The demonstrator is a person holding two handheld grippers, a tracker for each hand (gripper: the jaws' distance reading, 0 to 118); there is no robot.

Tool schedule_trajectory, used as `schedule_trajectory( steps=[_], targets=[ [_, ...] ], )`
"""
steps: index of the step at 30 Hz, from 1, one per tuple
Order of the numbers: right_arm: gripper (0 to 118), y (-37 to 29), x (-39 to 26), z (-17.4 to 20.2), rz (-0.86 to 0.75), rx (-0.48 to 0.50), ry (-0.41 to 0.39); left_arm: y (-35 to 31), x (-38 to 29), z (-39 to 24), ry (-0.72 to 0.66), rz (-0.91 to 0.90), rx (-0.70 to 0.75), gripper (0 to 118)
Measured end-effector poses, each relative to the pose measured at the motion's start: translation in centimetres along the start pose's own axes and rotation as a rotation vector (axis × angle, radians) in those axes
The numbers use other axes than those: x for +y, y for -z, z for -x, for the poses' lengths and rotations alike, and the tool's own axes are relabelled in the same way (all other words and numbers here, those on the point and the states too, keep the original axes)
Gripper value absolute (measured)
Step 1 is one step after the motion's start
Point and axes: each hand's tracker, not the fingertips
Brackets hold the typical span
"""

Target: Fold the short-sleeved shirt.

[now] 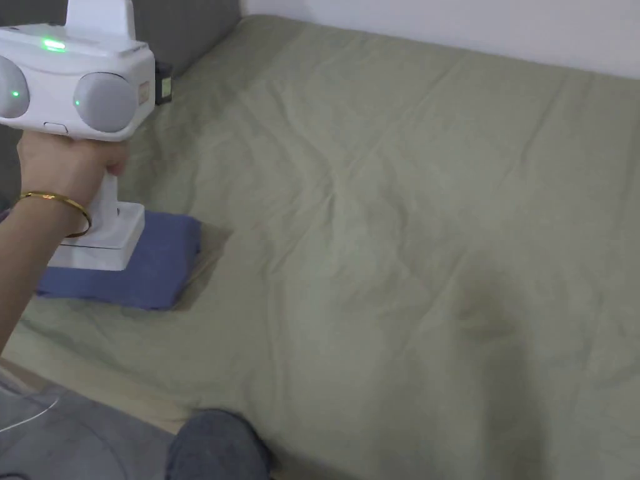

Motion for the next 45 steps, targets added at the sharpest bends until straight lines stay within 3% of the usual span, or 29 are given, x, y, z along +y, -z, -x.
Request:
schedule_trajectory(
  steps=[6, 15, 17, 18, 25, 33, 45],
  targets=[
    [0, -3.2, 3.7, -2.3, -0.134, -0.05, -0.072, -8.6, 2.7, -9.6, 0.001, -0.224, -0.229, 8],
    [0, -5.9, 5.1, -3.5, -0.258, -0.122, -0.091, -15.8, -0.9, -17.3, -0.104, -0.256, -0.394, 0],
    [0, -5.9, 5.1, -3.5, -0.253, -0.136, -0.11, -16.5, -2.5, -18.0, -0.097, -0.241, -0.386, 0],
    [0, -2.6, 5.5, 2.2, -0.254, -0.145, -0.119, -16.8, -3.5, -18.1, -0.102, -0.239, -0.395, 0],
    [0, -3.4, 2.8, 5.8, -0.221, -0.147, -0.105, -17.2, -7.9, -18.8, -0.07, -0.163, -0.426, 0],
    [0, -1.0, -1.3, 3.6, -0.166, -0.148, -0.096, -17.3, -10.2, -19.0, -0.046, -0.128, -0.4, 0],
    [0, -0.8, -2.7, 3.5, -0.139, -0.159, -0.092, -17.5, -10.6, -19.1, -0.027, -0.111, -0.391, 0]
  ],
)
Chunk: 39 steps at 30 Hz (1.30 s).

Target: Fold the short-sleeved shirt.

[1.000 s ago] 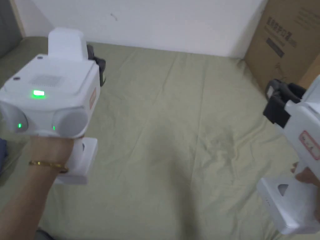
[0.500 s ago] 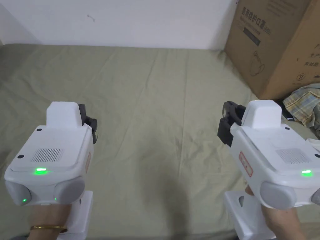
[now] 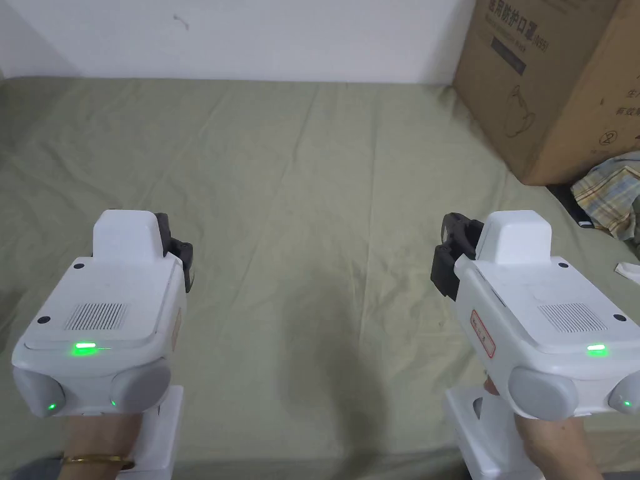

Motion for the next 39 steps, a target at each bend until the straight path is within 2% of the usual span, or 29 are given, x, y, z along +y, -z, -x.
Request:
schedule_trajectory(
  steps=[3, 5, 6, 7, 8, 9, 12, 14, 15, 39],
  targets=[
    [0, -0.29, 0.1, 0.22, -0.014, -0.001, 0.004, 0.06, 0.07, 0.06, -0.003, 0.002, 0.004, 3],
    [1, -0.41, 0.18, 0.32, -0.019, -0.002, 0.002, 0.09, 0.1, 0.09, -0.012, 0.001, 0.021, 19],
    [10, -0.42, 0.21, 0.31, -0.02, -0.002, 0.007, 0.11, 0.08, 0.23, -0.02, -0.003, 0.018, 42],
    [26, -0.43, 0.22, 0.27, -0.021, 0.0, 0.013, 0.21, 0.09, 0.35, -0.024, -0.001, 0.017, 64],
    [45, -0.41, 0.23, 0.18, -0.02, 0.005, 0.017, 0.27, 0.15, 0.4, -0.027, 0.006, 0.016, 80],
    [69, -0.46, 0.35, 0.24, -0.019, 0.01, 0.021, 0.25, 0.12, 0.41, -0.028, 0.006, 0.014, 92],
    [97, -0.51, 0.38, 0.33, -0.026, 0.001, 0.016, -0.02, 0.23, 0.29, -0.006, -0.011, 0.033, 101],
    [110, -0.48, 0.41, 0.35, -0.029, -0.007, 0.009, -0.05, 0.31, 0.36, -0.003, -0.012, 0.032, 116],
    [118, -0.46, 0.4, 0.36, -0.029, -0.01, 0.009, 0.02, 0.35, 0.42, -0.008, -0.013, 0.031, 118],
    [118, -0.47, 0.48, 0.36, -0.026, -0.002, 0.021, -0.11, 0.29, 0.56, -0.019, -0.018, 0.03, 118]
  ],
)
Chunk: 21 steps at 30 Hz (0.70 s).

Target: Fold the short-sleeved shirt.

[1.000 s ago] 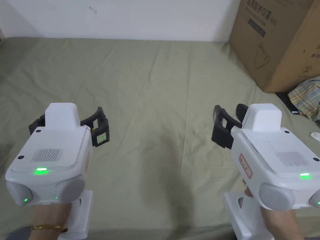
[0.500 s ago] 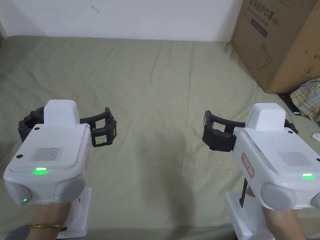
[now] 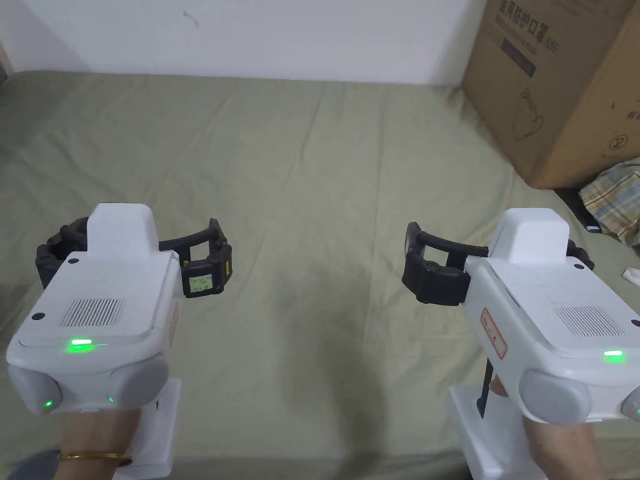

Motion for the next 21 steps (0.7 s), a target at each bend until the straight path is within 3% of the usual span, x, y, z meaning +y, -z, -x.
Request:
schedule_trajectory(
  steps=[16, 17, 18, 20, 21],
  targets=[
    [118, -0.15, 0.22, 0.2, -0.004, 0.001, 0.001, -0.04, -0.14, -0.32, 0.011, 0.005, -0.007, 118],
    [118, -0.4, 0.32, 0.78, 0.009, 0.133, 0.091, -0.04, -0.13, -0.33, 0.013, 0.005, -0.007, 118],
    [118, -0.33, 0.25, 0.59, 0.004, 0.088, 0.061, -0.04, -0.12, -0.33, 0.015, 0.003, -0.009, 118],
    [118, -0.36, 0.25, 0.64, 0.007, 0.101, 0.07, -0.1, -0.11, -0.34, 0.016, 0.002, -0.007, 118],
    [118, -0.25, 0.22, 0.38, -0.01, 0.041, 0.016, -0.13, -0.11, -0.35, 0.017, -0.002, -0.006, 118]
  ],
)
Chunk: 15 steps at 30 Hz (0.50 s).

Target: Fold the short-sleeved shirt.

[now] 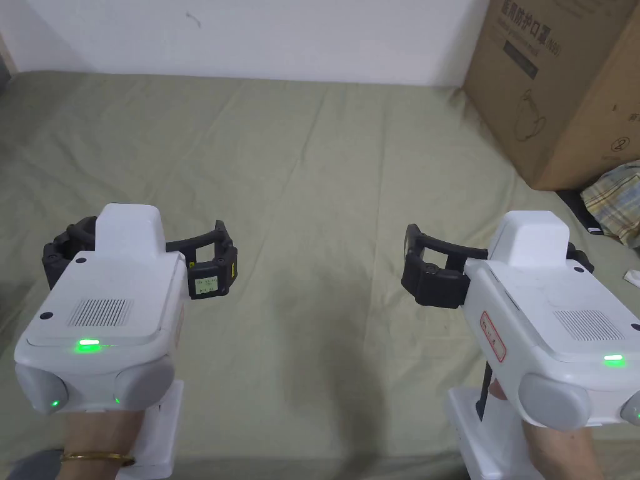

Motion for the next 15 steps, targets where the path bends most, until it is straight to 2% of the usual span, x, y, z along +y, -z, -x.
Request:
schedule_trajectory(
  steps=[9, 11, 12, 15],
  targets=[
    [118, -0.15, -0.08, 0.17, 0.014, 0.026, 0.027, 0.0, 0.01, -0.15, 0.009, 0.001, -0.003, 118],
    [118, -0.16, -0.05, 0.18, 0.012, 0.027, 0.027, -0.04, 0.03, -0.16, 0.012, 0.0, -0.003, 118],
    [118, -0.12, -0.05, 0.17, 0.009, 0.02, -0.002, -0.05, 0.05, -0.17, 0.012, -0.001, -0.003, 118],
    [118, -0.13, -0.01, 0.23, 0.009, 0.023, 0.002, -0.08, 0.14, -0.13, 0.008, -0.005, -0.003, 118]
  ],
)
